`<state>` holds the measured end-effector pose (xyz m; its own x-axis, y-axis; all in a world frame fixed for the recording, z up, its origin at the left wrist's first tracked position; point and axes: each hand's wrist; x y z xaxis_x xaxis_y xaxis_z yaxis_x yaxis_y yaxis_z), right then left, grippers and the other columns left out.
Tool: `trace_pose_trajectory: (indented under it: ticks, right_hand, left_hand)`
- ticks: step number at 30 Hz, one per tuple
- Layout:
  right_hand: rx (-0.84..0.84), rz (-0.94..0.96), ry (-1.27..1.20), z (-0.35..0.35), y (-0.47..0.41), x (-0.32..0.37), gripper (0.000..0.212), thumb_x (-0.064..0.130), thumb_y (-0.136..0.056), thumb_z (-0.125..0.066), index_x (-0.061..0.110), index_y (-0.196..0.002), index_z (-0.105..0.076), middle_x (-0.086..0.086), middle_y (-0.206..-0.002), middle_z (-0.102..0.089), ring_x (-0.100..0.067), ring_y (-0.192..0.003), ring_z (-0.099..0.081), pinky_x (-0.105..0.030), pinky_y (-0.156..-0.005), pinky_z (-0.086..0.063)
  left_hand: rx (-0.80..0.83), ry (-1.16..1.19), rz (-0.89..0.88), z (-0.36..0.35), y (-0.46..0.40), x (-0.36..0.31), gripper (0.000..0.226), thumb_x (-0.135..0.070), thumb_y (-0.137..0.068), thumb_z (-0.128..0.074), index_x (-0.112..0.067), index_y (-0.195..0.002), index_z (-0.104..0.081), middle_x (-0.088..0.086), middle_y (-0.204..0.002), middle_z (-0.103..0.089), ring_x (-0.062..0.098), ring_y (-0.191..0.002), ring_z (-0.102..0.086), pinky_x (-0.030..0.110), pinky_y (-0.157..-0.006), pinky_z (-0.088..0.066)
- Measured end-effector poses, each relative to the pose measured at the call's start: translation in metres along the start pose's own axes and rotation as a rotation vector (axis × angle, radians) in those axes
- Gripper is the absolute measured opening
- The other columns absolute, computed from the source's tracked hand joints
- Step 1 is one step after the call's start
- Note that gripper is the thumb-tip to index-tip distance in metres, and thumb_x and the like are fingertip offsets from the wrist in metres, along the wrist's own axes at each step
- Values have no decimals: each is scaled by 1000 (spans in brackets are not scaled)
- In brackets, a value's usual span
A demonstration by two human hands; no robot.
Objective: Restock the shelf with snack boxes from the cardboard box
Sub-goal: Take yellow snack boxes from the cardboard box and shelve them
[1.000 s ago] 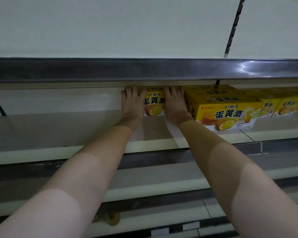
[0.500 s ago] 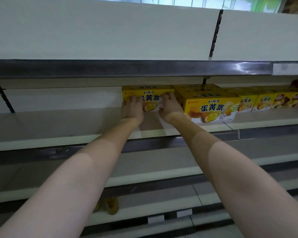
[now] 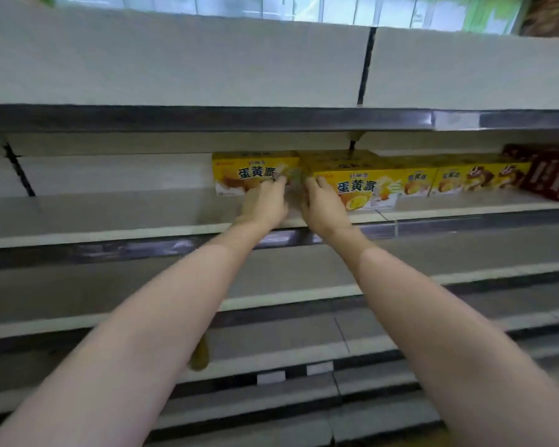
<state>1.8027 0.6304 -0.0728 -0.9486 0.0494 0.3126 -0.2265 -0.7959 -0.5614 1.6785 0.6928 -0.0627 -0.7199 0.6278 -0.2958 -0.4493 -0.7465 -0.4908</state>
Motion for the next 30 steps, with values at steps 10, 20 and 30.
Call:
trace_pose_trajectory:
  ticks: [10,20,30]
  right_hand:
    - [45,-351,57,109,160,-155,18,9,-91,-51,9,-108,-55,-15,-114,-54,-36,-104,-53,-38,-77,-45]
    - [19,-791,226,193,396,-278,20,8,-93,-54,6,-112,-54,-14,-113,-54,-33,-109,-52,-36,-83,-43]
    - [-122,-1246,367,248,568,-312,17,16,-93,-53,9,-109,-55,-13,-110,-56,-34,-107,-54,-41,-84,-47]
  left_hand:
    - [267,166,-190,-79,76,-194,28,-15,-93,-53,-16,-121,-57,14,-113,-64,34,-102,-63,38,-76,-50]
    - [586,359,-528,-177,207,-394,22,-7,-90,-51,0,-108,-61,24,-106,-64,38,-98,-62,38,-79,-47]
    - [838,422,-987,-241,335,-531,26,-20,-88,-53,-14,-113,-60,9,-111,-67,30,-103,-63,42,-84,-54]
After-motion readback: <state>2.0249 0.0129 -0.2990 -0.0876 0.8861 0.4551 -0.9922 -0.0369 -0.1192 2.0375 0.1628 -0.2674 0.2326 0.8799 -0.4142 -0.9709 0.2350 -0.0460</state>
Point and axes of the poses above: each hand's wrist, its own y-axis away from the middle knuckle, its own z-axis out of the back of the hand, x = y × z
